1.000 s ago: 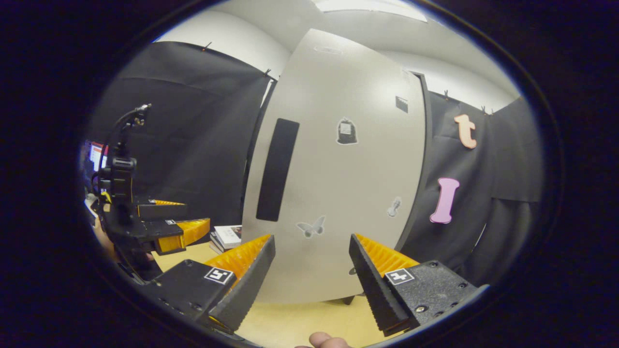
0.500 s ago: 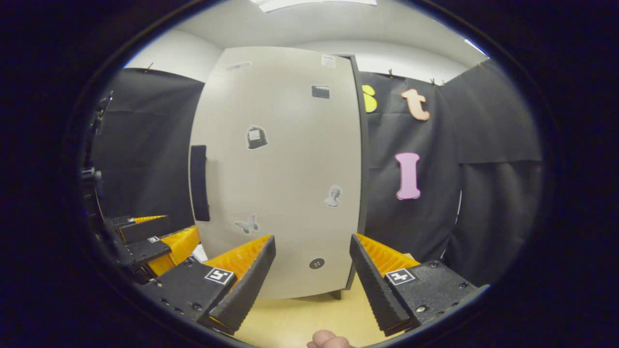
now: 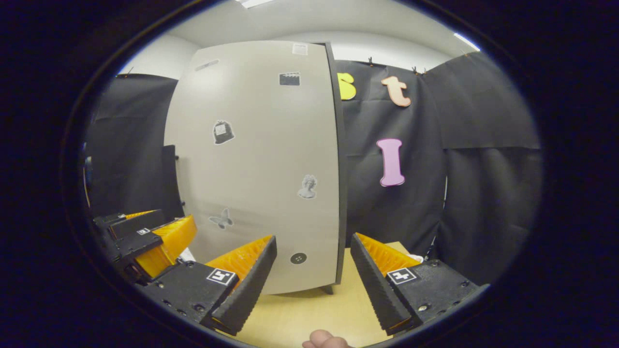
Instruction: Open the cabinet door with the right hand, grasp the bottle in the cabinet with the left hand and place it on the coaster, then close the cabinet door with the right hand.
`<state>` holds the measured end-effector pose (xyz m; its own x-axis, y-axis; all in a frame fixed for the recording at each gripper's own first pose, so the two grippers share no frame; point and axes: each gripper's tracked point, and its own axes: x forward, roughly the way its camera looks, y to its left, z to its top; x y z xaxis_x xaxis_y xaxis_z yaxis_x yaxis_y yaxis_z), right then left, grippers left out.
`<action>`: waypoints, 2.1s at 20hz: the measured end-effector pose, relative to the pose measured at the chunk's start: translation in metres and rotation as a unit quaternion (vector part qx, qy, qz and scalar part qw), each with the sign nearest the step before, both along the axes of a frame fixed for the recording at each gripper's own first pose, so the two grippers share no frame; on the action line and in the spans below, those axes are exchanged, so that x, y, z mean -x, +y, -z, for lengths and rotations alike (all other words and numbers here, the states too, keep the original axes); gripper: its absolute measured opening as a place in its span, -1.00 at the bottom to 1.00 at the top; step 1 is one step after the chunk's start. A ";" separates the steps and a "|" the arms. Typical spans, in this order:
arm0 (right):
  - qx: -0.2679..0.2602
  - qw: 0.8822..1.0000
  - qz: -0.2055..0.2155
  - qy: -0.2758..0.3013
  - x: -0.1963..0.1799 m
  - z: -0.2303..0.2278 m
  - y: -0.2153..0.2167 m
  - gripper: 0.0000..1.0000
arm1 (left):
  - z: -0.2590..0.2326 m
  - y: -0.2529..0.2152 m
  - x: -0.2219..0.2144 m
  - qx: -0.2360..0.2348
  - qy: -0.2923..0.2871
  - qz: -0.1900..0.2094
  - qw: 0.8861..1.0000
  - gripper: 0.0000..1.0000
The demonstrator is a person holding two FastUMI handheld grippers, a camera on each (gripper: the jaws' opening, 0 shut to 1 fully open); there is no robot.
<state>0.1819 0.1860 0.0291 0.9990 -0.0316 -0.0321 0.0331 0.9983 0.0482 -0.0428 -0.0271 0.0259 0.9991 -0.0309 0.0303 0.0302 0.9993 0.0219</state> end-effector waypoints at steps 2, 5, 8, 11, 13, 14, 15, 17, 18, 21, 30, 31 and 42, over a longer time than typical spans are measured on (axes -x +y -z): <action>0.005 1.000 0.010 -0.008 -0.007 -0.004 0.000 0.94 | -0.012 0.005 -0.003 -0.008 -0.026 -0.001 1.000 0.92; 0.018 0.999 0.030 -0.001 -0.011 -0.002 -0.004 0.98 | -0.005 0.013 -0.004 -0.022 -0.023 -0.012 0.999 0.92; 0.010 0.999 0.022 -0.034 -0.010 -0.017 -0.004 0.96 | -0.010 0.010 -0.008 -0.036 -0.036 -0.012 0.999 0.92; 0.015 0.999 0.021 -0.041 -0.008 -0.024 -0.007 0.97 | -0.012 0.002 -0.008 -0.022 -0.043 0.001 0.999 0.92; 0.013 0.999 0.017 -0.043 -0.006 -0.025 -0.005 0.97 | -0.017 0.002 -0.006 -0.022 -0.049 0.001 0.999 0.92; 0.014 0.999 0.015 -0.042 -0.006 -0.026 -0.006 0.97 | -0.016 0.004 -0.006 -0.026 -0.047 -0.006 0.999 0.92; 0.015 0.999 0.013 -0.040 -0.004 -0.026 -0.004 0.97 | -0.014 0.006 -0.006 -0.027 -0.044 -0.010 0.999 0.92; 0.015 0.999 0.005 -0.044 -0.002 -0.027 -0.001 0.94 | -0.012 0.000 -0.006 -0.020 -0.039 -0.005 0.999 0.92; 0.016 0.999 0.000 -0.043 -0.001 -0.026 0.001 0.94 | -0.013 0.001 -0.004 -0.020 -0.041 -0.005 0.999 0.92; 0.020 0.999 -0.008 -0.048 0.004 -0.028 0.006 0.97 | -0.015 0.000 -0.002 -0.023 -0.042 -0.003 0.999 0.92; 0.012 0.998 -0.015 -0.058 0.016 -0.032 0.007 0.97 | -0.009 -0.005 0.000 -0.012 -0.027 0.007 1.000 0.92; 0.011 0.998 -0.016 -0.058 0.017 -0.033 0.008 0.97 | -0.008 -0.006 0.000 -0.010 -0.025 0.008 1.000 0.92; 0.014 0.998 -0.021 -0.056 0.023 -0.033 0.016 0.97 | -0.010 -0.004 0.004 -0.012 -0.030 0.015 0.999 0.92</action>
